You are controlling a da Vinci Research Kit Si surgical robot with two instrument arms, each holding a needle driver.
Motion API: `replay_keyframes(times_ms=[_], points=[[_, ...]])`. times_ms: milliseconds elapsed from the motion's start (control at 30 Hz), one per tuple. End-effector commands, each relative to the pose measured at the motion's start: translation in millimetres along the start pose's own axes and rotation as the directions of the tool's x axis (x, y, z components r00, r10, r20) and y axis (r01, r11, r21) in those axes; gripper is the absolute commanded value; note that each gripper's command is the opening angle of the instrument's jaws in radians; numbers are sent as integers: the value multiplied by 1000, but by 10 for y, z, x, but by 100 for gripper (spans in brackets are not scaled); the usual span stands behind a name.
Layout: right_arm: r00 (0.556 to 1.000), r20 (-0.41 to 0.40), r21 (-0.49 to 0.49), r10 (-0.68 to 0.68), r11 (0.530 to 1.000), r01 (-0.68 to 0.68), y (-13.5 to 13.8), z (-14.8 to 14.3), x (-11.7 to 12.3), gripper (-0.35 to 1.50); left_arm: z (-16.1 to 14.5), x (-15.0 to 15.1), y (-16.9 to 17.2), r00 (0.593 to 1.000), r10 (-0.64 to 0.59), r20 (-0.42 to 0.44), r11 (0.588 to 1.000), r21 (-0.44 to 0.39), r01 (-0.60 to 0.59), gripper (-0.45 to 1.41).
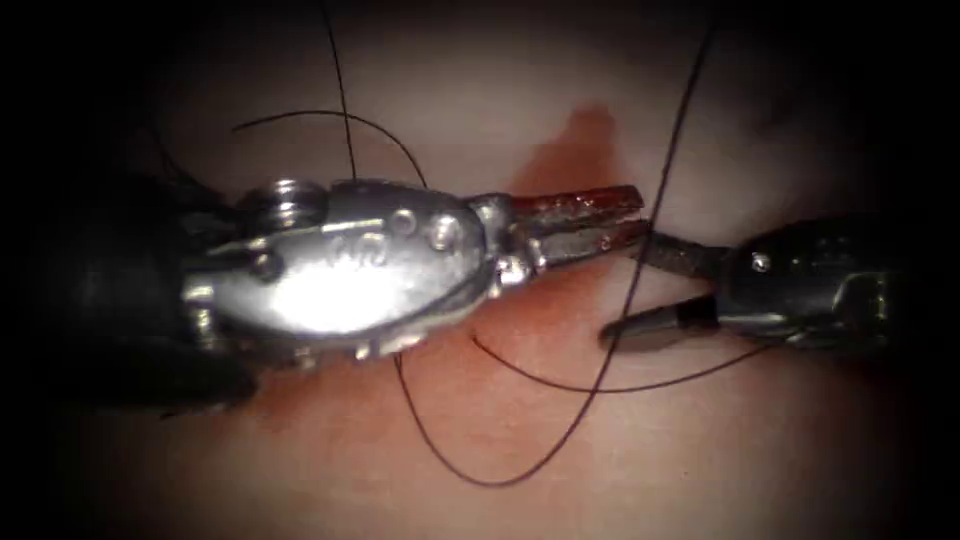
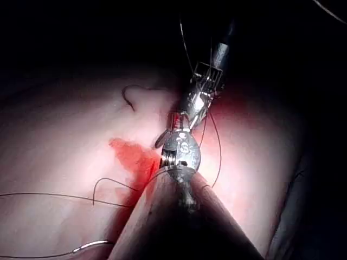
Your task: Wound Closure
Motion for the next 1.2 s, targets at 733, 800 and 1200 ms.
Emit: replay_keyframes(times_ms=[733, 800, 1200], points=[[997, -23, -53, 72, 996, -73, 18, -3, -19, 118, 66, -7, 34, 999, -44, -8, 998, -43, 43, 81], [997, -23, -51, 73, 996, -74, 17, -2, -17, 118, 72, -12, 37, 999, -44, -5, 998, -47, 43, 81], [997, -21, -40, 75, 996, -76, 10, 7, -13, 118, 95, -25, 44, 999, -35, 3, 997, -75, 35, 54]])
